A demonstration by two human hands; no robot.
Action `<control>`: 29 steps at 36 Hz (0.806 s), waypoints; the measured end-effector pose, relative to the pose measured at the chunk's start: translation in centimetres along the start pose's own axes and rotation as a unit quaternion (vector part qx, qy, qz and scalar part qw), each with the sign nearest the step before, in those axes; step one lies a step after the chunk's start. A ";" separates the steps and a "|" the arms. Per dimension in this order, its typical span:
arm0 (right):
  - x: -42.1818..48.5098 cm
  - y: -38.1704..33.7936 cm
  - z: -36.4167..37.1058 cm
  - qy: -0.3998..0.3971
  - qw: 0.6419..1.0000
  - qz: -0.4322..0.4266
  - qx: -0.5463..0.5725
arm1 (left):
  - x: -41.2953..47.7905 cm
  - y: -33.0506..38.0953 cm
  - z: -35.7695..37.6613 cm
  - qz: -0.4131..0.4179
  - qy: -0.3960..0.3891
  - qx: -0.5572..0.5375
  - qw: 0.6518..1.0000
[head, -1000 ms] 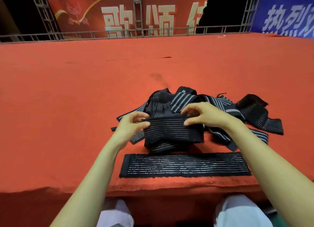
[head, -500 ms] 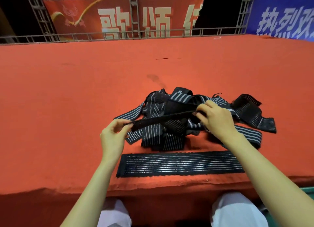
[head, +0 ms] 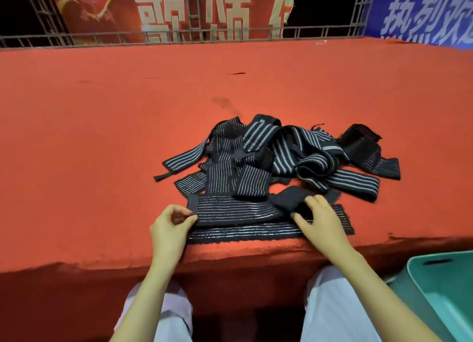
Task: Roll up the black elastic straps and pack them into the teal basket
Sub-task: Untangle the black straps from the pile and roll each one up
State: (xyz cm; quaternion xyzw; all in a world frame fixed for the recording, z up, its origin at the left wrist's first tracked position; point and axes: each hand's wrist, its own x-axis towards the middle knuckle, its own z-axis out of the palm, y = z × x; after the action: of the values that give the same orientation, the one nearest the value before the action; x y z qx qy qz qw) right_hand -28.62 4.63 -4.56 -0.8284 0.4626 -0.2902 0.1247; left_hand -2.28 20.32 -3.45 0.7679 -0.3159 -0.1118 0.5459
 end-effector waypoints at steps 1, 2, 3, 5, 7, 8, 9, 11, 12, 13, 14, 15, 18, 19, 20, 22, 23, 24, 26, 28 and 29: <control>0.1 -0.2 -0.2 0.023 0.999 0.022 0.031 | -0.1 0.0 0.0 0.001 -0.003 0.006 1.000; 0.2 -0.4 -0.5 0.044 0.996 0.045 0.055 | -0.2 -0.1 0.1 0.005 -0.006 0.012 1.000; 0.4 -0.6 -0.8 0.058 0.993 0.072 0.074 | -0.4 -0.1 0.1 0.012 -0.009 0.020 1.000; 0.7 -0.8 -1.3 0.071 0.986 0.115 0.092 | -0.8 -0.1 0.1 0.029 -0.015 0.038 0.999; 0.6 -0.8 -1.5 0.083 0.986 0.120 0.080 | -1.2 -0.2 0.0 0.046 -0.019 0.058 0.997; 0.3 -0.7 -1.4 0.093 0.987 0.114 0.067 | -1.4 -0.2 -0.2 0.049 -0.022 0.064 0.997; -0.1 -0.7 -1.3 0.104 0.988 0.104 0.054 | -1.5 -0.2 -0.3 0.048 -0.026 0.067 0.996; -1.1 -0.5 -1.1 0.125 0.987 0.090 0.036 | -1.7 -0.2 -0.4 0.038 -0.035 0.078 0.996; -1.6 -0.4 -1.0 0.131 0.986 0.093 0.031 | -1.8 -0.3 -0.5 0.036 -0.039 0.086 0.995; -2.0 -0.3 -0.9 0.134 0.986 0.098 0.027 | -1.8 -0.4 -0.5 0.038 -0.043 0.099 0.993; -2.4 -0.1 -0.7 0.132 0.985 0.105 0.023 | -1.8 -0.6 -0.6 0.043 -0.045 0.117 0.991; -2.6 0.1 -0.6 0.121 0.986 0.116 0.019 | -1.8 -0.6 -0.5 0.047 -0.048 0.136 0.988; -3.1 0.4 -0.3 0.071 0.985 0.154 0.003 | -2.0 -0.6 -0.4 0.049 -0.050 0.166 0.984; -3.1 0.3 -0.3 0.064 0.985 0.157 -0.001 | -2.1 -0.6 -0.3 0.050 -0.047 0.171 0.983; -3.1 0.2 -0.4 0.062 0.986 0.157 -0.003 | -2.1 -0.5 -0.2 0.051 -0.043 0.175 0.982; -3.0 -0.1 -0.6 0.064 0.987 0.149 -0.002 | -2.0 -0.3 -0.2 0.051 -0.026 0.170 0.984; -3.0 -0.2 -0.7 0.066 0.987 0.143 0.000 | -2.0 -0.2 -0.2 0.050 -0.016 0.164 0.985; -2.9 -0.4 -0.8 0.068 0.988 0.137 0.001 | -2.0 -0.2 -0.3 0.050 -0.005 0.156 0.987; -3.0 -0.7 -1.0 0.074 0.989 0.125 0.005 | -2.1 -0.1 -0.4 0.052 0.017 0.141 0.989; -3.2 -1.0 -1.0 0.080 0.990 0.114 0.008 | -2.1 -0.1 -0.5 0.056 0.039 0.131 0.989; -3.4 -1.1 -1.0 0.080 0.990 0.113 0.008 | -2.0 -0.1 -0.5 0.055 0.045 0.129 0.989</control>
State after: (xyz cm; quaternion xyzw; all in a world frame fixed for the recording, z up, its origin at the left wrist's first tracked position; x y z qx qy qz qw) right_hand -29.79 8.15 -4.45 -0.7442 0.5594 -0.3427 0.1257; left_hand -3.50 21.96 -3.71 0.8176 -0.3449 -0.0049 0.4610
